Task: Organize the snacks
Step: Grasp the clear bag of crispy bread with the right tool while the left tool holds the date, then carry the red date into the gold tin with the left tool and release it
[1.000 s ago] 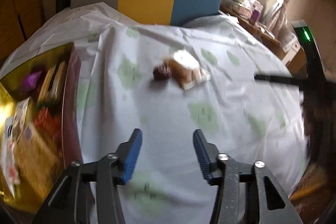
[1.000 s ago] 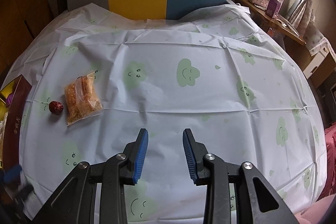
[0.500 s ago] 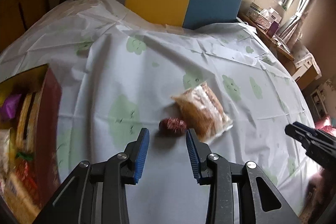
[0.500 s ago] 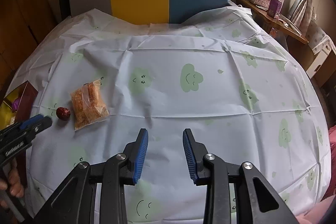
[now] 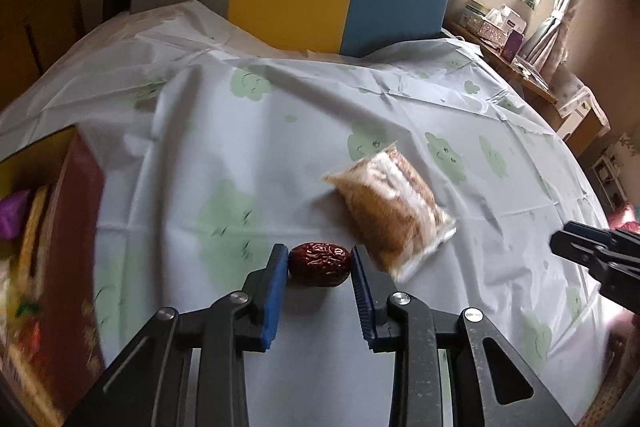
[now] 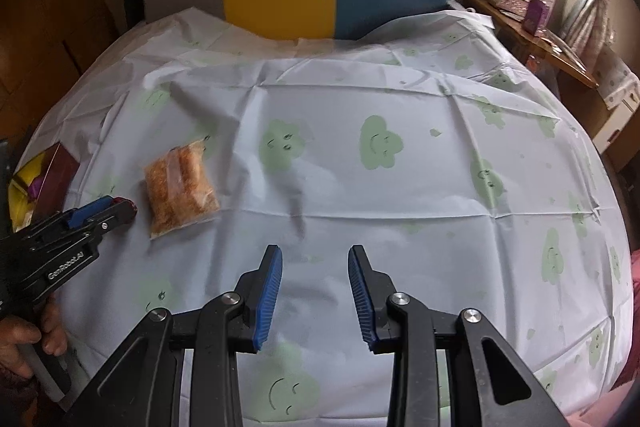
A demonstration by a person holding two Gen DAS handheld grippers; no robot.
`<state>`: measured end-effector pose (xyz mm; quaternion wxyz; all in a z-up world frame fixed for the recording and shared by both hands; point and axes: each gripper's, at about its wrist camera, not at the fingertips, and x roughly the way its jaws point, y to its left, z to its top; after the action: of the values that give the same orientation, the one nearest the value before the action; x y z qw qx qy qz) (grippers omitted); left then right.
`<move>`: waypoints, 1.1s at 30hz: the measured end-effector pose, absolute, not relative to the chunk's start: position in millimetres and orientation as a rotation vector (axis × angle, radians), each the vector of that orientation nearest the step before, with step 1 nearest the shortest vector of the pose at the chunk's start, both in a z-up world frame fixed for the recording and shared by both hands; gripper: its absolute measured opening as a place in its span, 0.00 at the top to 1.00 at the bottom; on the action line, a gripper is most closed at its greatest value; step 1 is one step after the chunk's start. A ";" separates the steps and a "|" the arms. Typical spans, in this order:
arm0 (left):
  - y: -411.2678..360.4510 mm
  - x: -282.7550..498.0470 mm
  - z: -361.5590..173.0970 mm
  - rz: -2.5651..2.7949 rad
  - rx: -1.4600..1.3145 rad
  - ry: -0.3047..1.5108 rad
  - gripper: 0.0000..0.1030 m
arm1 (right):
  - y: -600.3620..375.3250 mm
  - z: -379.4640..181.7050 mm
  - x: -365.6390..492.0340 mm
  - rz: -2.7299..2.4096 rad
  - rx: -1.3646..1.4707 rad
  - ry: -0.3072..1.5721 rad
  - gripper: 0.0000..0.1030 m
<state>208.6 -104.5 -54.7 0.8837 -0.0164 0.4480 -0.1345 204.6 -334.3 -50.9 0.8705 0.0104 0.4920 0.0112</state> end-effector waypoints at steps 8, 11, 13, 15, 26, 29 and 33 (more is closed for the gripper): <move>-91.1 161.9 -47.8 -0.290 -0.037 0.894 0.69 | -285.7 -58.9 213.1 0.283 0.031 1.082 0.59; -85.6 148.2 -45.9 -0.305 -0.052 0.895 0.69 | -261.3 -59.4 230.3 0.310 -0.007 1.071 0.42; -82.7 138.8 -43.8 -0.311 -0.043 0.884 0.69 | -250.2 -62.0 245.6 0.320 0.002 1.071 0.35; -78.8 129.0 -42.2 -0.322 -0.045 0.879 0.69 | -237.6 -66.7 262.8 0.326 -0.008 1.080 0.35; -70.8 94.6 -39.1 -0.358 -0.044 0.859 0.69 | -209.5 -94.7 293.2 0.260 -0.159 1.136 0.41; -71.6 87.5 -34.7 -0.369 -0.037 0.844 0.69 | -211.1 -93.8 275.6 0.267 -0.195 1.138 0.41; -65.1 79.7 -25.4 -0.373 -0.055 0.822 0.69 | -212.4 -91.7 238.9 0.299 -0.248 1.152 0.41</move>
<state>79.7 -65.1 -25.4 0.8995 -0.0263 0.3971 -0.1804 238.9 -212.4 -91.7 0.8207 -0.1165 0.5414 0.1405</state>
